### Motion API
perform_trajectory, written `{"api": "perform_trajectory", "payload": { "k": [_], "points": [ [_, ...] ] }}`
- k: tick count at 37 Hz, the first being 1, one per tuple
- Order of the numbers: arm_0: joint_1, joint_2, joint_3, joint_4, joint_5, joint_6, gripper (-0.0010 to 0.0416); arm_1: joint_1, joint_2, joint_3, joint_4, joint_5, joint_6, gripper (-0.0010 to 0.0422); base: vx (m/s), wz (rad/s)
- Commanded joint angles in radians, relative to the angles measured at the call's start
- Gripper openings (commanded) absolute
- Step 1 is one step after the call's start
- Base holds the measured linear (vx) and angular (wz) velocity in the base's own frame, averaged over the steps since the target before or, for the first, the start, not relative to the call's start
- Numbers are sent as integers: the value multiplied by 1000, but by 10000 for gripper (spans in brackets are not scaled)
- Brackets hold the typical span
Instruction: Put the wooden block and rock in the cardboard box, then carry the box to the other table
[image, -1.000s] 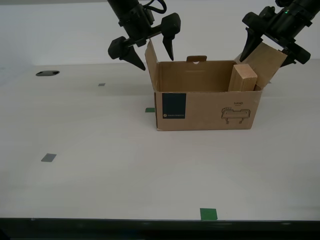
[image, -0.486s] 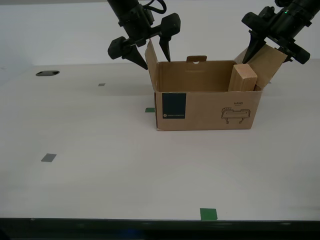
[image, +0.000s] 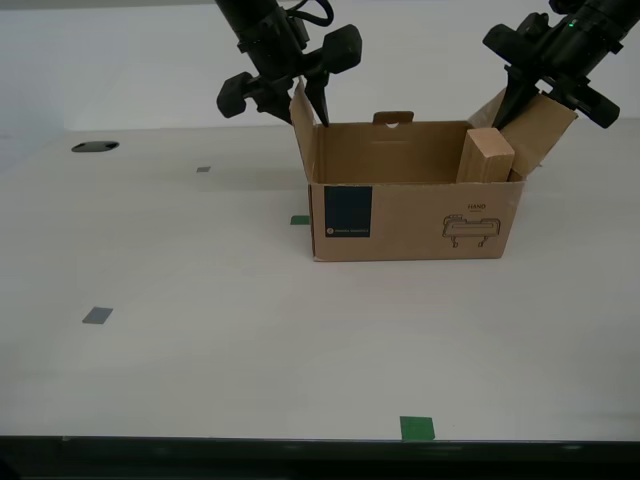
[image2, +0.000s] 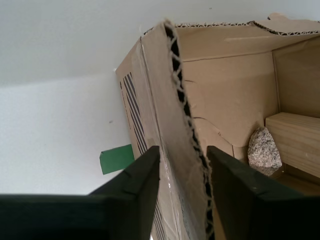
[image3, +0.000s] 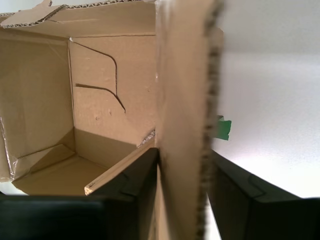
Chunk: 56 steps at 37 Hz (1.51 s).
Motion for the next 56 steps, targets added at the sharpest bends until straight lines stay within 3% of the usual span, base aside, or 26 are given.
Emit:
{"api": "perform_trajectory", "payload": {
  "k": [1, 8, 11, 31, 42, 48, 56],
  "points": [
    [1, 0, 0, 0, -5, 0, 85, 0, 0, 0, 4, -1, -2, 76, 0, 0],
    [1, 0, 0, -1, -5, 1, 28, 0, 0, 0, 5, -1, -5, -4, 0, 0],
    [1, 0, 0, -3, -5, 0, -7, 0, 0, 0, -1, -1, -35, 2, 0, 0],
    [6, 0, 0, -8, -6, 13, -2, 0, 0, -104, 26, -1, -36, -2, 0, 0],
    [7, -8, 0, -13, -8, 17, -2, 0, -1, -82, 35, 2, -43, -2, 0, 0],
    [8, -34, 6, -21, -9, 20, -2, 0, -2, -55, 34, 59, -60, -2, 0, 0],
    [9, -70, 63, -80, -9, 23, -1, -2, -2, 18, 11, 89, -62, -2, 0, 0]
  ]
}}
